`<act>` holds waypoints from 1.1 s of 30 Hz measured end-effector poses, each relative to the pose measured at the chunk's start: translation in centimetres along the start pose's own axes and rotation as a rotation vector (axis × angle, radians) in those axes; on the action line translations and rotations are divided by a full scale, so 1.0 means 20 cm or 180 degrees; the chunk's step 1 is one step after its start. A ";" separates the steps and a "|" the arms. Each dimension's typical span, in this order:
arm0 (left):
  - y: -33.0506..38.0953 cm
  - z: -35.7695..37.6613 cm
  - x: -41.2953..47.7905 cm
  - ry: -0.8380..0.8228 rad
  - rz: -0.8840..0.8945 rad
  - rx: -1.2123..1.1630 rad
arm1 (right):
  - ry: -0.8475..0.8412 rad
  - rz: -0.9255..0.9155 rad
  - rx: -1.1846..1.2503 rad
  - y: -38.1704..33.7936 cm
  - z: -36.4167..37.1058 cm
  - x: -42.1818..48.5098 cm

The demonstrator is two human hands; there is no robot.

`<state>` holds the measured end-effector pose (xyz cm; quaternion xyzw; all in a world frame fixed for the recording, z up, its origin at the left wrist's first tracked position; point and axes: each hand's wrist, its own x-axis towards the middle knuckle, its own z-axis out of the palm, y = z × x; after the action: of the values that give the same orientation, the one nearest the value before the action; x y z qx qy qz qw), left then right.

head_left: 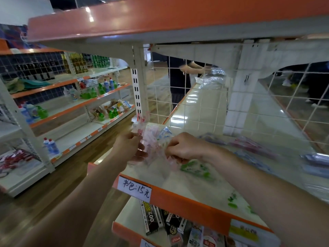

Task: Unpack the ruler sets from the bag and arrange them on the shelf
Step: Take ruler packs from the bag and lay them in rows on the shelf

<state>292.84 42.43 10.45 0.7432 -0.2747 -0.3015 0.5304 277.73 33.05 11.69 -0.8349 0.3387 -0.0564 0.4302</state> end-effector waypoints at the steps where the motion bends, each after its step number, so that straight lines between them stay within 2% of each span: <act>1: 0.01 0.03 0.00 -0.0027 0.0016 0.0053 | 0.0070 0.0032 0.0055 0.02 -0.03 -0.02; 8: 0.07 0.28 0.05 -0.0235 0.0208 0.0468 | 0.0196 0.0319 0.0406 0.22 -0.28 -0.21; 17: 0.18 0.54 0.01 -0.0724 0.0396 -0.0147 | 0.0477 0.0626 0.0586 0.43 -0.51 -0.45; 23: 0.21 0.69 -0.05 -0.1083 0.0355 -0.0089 | 0.0802 0.0727 0.0058 0.54 -0.61 -0.60; 27: 0.20 0.81 -0.11 -0.1500 0.0139 -0.0251 | 0.1141 0.0667 -0.0650 0.60 -0.61 -0.67; 33: 0.24 1.01 -0.18 -0.1806 -0.0050 -0.0355 | 0.1720 0.0698 -0.1763 0.66 -0.54 -0.77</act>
<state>275.14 31.11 10.48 0.6009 -0.3894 -0.5160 0.4700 255.00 29.94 11.46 -0.8333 0.5291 -0.1342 0.0878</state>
